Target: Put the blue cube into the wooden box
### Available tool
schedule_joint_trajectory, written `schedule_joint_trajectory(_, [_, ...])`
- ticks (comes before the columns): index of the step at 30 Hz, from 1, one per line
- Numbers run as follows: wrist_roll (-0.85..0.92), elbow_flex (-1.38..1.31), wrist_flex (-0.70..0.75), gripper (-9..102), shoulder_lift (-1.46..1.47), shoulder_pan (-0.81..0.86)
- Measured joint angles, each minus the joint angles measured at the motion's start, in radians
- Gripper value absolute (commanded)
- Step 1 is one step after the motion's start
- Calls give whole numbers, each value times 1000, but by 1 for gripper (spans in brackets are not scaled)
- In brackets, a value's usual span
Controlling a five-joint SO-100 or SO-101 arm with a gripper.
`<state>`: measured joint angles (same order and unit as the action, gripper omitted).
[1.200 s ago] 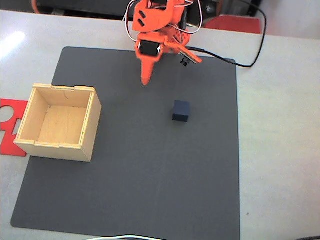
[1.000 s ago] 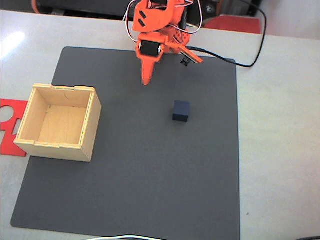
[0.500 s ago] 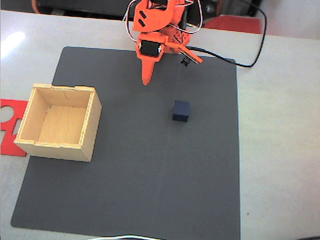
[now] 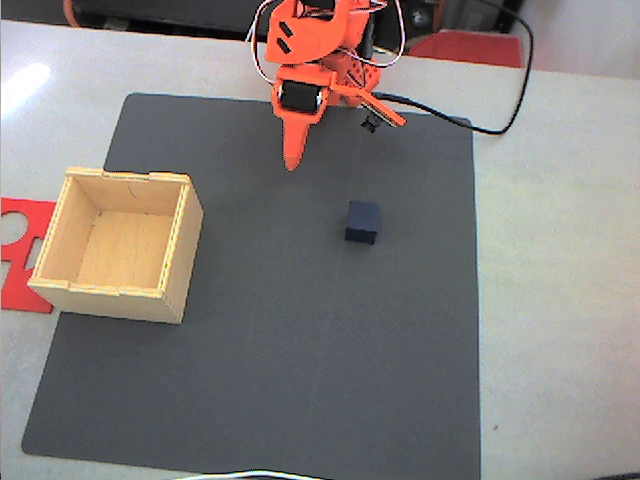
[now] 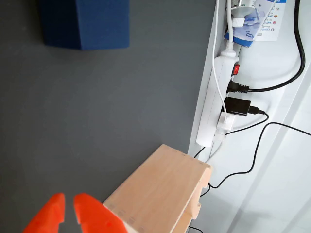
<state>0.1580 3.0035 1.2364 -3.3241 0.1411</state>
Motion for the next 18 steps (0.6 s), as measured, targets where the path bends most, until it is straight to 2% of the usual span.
schedule_joint_trajectory(7, [118,0,0,0,0,-130])
schedule_joint_trajectory(18, [135,0,0,0,0,-146])
